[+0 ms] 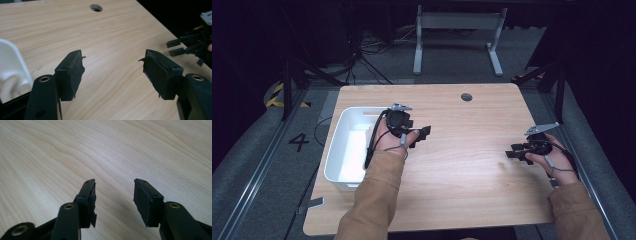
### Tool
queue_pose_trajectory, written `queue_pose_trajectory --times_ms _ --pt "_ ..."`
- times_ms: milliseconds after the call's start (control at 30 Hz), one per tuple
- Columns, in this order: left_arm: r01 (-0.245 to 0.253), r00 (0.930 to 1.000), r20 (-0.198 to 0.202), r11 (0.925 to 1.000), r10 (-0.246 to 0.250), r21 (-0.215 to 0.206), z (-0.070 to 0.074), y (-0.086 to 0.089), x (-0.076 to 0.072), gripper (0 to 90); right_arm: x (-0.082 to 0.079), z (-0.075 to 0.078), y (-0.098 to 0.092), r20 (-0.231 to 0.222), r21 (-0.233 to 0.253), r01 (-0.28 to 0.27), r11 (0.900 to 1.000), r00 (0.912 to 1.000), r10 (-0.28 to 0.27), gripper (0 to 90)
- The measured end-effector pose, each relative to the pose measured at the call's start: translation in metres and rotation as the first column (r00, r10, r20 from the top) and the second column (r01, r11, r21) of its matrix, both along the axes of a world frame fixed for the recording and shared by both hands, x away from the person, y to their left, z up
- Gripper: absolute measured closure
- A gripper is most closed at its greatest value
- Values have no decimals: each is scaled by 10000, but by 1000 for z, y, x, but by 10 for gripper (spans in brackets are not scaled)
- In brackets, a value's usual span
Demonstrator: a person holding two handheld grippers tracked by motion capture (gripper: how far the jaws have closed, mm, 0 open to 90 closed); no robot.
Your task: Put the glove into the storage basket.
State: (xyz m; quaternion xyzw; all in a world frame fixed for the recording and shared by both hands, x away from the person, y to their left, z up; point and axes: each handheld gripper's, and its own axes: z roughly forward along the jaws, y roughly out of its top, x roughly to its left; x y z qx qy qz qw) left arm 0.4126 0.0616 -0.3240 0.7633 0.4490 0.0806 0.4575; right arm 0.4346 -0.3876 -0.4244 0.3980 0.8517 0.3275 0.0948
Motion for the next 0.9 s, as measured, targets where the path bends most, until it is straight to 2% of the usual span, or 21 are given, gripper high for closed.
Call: queue_pose_trajectory --times_ms 100,167,300,433,533,700,767,833,900 --pt "637 9976 255 9980 -638 38 0 -9 2 332 -4 0 -2 -25 56 -318 9995 9995 318 550" --pt "1111 9926 497 9938 -1111 33 -2 -15 4 332 -6 1 -4 10 142 -406 9991 9992 406 549" --pt "1994 9759 837 9794 -2013 308 -6 -28 5 331 -9 2 -8 138 376 -477 9982 9988 472 546" --pt "2471 9634 993 9685 -2490 312 -10 -38 6 330 -12 3 -12 191 414 -410 9983 9990 403 545" --pt "2970 9473 1125 9540 -2999 417 -12 -47 4 329 -14 3 -15 178 412 -431 9982 9989 424 550" --pt "3478 9299 1055 9357 -3524 599 -14 -61 -1 330 -15 5 -18 234 440 -383 9983 9990 373 555" --pt "3446 9312 970 9354 -3513 799 -18 -65 -1 330 -15 5 -18 234 472 -412 9980 9989 401 557" --pt "3226 9404 694 9377 -3330 1289 -27 -67 1 331 -16 5 -18 236 456 -476 9978 9986 466 562" --pt "3261 9374 740 9325 -3402 1552 -33 -67 2 343 -15 5 -17 277 359 -615 9975 9978 605 569"
